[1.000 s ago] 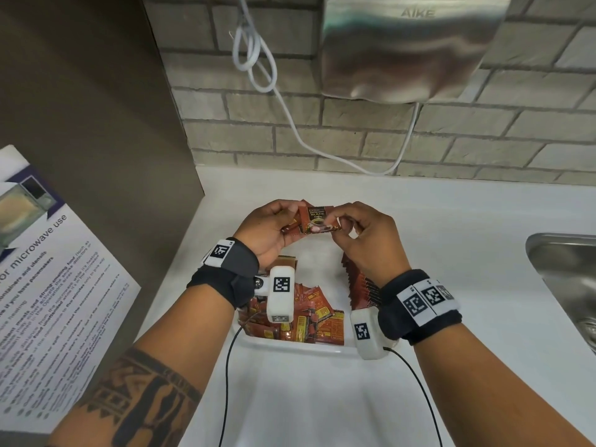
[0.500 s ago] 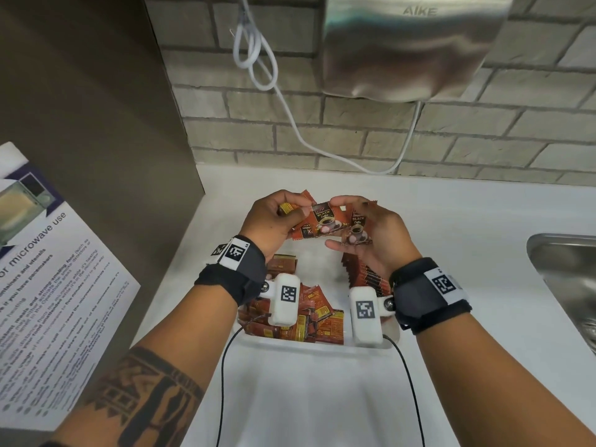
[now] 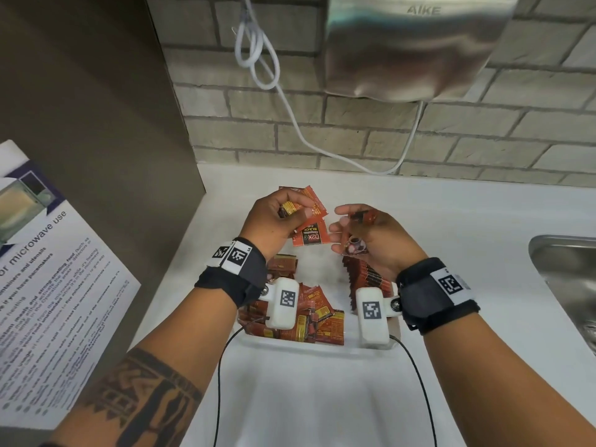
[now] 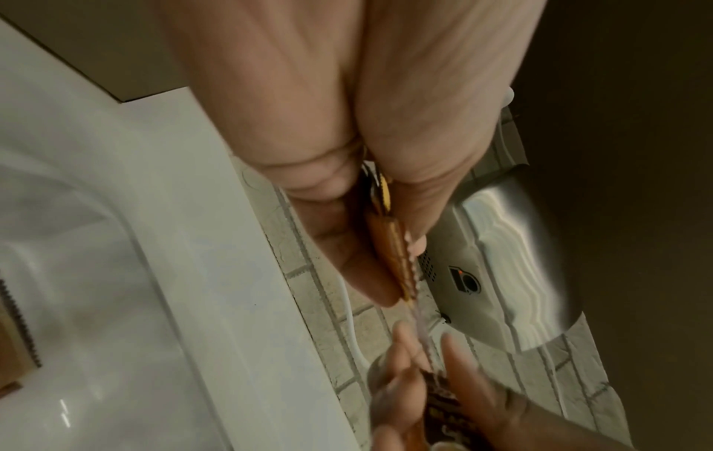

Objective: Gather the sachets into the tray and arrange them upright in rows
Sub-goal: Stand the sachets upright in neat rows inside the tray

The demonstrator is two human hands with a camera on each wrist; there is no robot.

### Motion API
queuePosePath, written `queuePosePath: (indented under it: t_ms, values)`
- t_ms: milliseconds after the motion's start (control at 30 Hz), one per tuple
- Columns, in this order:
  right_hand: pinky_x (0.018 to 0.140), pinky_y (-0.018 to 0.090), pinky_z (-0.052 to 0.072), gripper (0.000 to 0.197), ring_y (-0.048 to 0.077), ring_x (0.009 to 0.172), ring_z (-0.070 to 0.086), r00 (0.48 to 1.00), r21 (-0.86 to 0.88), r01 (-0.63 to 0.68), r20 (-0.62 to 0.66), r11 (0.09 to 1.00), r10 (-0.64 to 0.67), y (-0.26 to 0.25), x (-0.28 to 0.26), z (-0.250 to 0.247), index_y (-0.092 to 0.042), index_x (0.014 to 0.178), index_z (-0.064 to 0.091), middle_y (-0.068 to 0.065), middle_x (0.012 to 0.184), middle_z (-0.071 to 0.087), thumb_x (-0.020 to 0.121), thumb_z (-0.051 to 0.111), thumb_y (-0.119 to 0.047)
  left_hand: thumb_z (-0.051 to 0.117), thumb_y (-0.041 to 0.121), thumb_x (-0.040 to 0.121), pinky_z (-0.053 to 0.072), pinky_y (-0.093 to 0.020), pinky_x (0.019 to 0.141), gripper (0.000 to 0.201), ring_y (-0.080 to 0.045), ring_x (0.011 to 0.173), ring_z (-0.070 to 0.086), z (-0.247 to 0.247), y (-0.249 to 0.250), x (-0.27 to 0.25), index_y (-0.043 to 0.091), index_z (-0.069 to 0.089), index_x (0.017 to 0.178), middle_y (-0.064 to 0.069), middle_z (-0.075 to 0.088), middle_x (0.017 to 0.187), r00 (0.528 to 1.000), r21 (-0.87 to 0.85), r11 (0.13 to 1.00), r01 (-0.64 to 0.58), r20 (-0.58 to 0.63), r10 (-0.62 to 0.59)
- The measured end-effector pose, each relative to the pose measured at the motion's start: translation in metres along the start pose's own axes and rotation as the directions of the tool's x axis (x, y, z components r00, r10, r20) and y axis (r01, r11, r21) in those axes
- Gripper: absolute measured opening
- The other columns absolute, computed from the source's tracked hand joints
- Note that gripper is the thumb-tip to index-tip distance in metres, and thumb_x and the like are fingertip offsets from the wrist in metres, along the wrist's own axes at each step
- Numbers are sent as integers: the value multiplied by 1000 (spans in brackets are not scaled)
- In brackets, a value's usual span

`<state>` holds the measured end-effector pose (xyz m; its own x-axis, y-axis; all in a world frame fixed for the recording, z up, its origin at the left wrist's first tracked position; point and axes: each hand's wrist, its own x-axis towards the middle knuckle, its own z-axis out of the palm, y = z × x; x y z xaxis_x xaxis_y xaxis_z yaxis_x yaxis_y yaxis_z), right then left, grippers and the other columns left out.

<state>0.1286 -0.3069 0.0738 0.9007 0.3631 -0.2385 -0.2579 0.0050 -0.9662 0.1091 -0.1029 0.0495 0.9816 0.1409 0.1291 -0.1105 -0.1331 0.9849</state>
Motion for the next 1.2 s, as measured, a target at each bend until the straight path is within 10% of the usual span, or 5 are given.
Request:
queuePosePath:
  t_ms: [333,567,800,967,1200]
  values:
    - [83,43,56,36,26,85,69,994,104,-4,-109,995,15,4,4,8,-8,120,58,13,99,68,88,70,3,77,17,83,58,-53,89,15,-24,102,70,4,0,-1,32,75,84,5,74,105,997,-6,999,-34,-76,34]
    - [85,48,56,25,28,82,69,948,191,165,-300,968,-102,-4,15,9,-14,112,60,19,101,70,92,66,0,78,-7,79,59,-33,73,21,-14,81,71,18,-2,-19,14,75,78,3,76,90,992,-54,995,83,101,-78]
    - [85,44,58,32,29,92,70,970,138,160,-207,977,-130,1,13,13,-7,126,61,14,103,73,95,62,1,80,0,80,57,-50,93,28,-28,93,71,25,-2,-20,27,80,77,-4,77,96,981,-88,989,116,164,-101]
    - [76,35,57,30,24,85,68,965,17,193,-185,981,-187,-1,5,7,-12,125,61,14,93,69,97,61,-3,80,0,81,59,-37,71,25,-35,93,72,18,-2,-18,25,77,77,-7,75,103,980,-187,969,161,148,-134]
    - [76,44,51,36,31,79,59,989,-144,141,-19,979,-145,0,0,4,-11,115,68,21,89,66,83,77,2,83,-8,73,60,-37,76,42,-25,89,71,18,-9,-18,17,51,61,-8,74,91,988,-192,975,111,129,-87]
